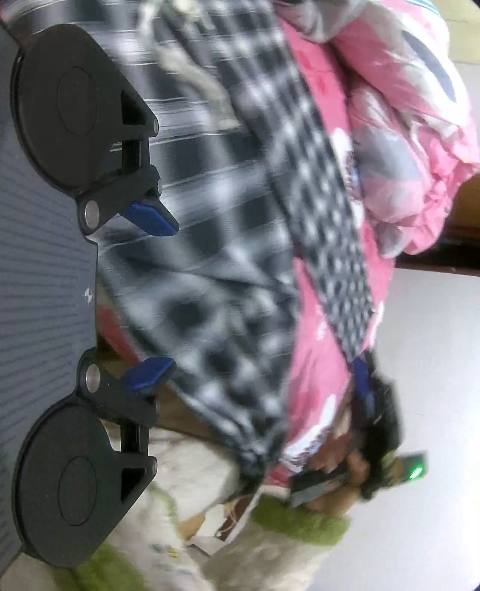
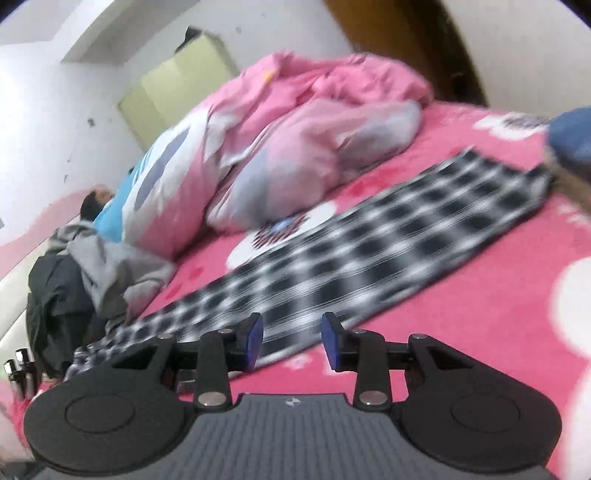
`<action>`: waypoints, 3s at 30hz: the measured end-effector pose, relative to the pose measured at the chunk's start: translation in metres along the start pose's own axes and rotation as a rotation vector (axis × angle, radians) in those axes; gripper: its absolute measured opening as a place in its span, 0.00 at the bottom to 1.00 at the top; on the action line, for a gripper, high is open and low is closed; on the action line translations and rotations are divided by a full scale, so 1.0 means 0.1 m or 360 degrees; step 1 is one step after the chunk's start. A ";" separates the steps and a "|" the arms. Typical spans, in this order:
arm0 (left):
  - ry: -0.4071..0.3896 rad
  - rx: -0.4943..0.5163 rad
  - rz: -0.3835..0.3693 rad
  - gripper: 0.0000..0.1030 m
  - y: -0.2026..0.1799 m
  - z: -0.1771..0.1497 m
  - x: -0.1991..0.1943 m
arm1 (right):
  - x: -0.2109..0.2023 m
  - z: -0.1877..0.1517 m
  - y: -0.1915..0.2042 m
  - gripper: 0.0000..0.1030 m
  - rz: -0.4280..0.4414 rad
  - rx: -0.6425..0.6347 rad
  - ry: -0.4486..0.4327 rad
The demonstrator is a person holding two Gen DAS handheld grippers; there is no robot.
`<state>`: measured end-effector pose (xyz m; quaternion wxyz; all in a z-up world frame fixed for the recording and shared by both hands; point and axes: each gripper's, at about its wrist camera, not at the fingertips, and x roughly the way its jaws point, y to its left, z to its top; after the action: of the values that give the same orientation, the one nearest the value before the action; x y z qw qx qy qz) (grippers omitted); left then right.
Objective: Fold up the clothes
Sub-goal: 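Move both open tools over the spread plaid pajama pants, then grasp the pajama pants edge with the right tool while the left tool grasps the waist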
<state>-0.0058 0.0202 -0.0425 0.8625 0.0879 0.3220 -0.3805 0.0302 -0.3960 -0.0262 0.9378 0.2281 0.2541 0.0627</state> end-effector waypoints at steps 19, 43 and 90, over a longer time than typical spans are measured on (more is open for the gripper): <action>0.0045 0.0687 -0.0142 0.68 -0.82 0.92 1.36 | -1.77 -1.14 -1.18 0.62 -0.0420 0.0531 0.0026; 0.0198 -0.0428 -0.0247 0.52 -0.73 -0.22 0.53 | -1.46 -1.27 -0.11 0.33 0.0325 0.0358 0.0133; -0.0191 -0.1312 -0.0393 0.63 0.05 -0.88 0.19 | -1.80 -2.01 -0.09 0.00 0.0371 0.1323 -0.0048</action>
<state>-0.0362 0.0473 -0.1231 0.7906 -0.3253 0.4044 -0.3249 -0.2265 -0.3664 -0.1038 0.7563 0.6146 0.2167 0.0572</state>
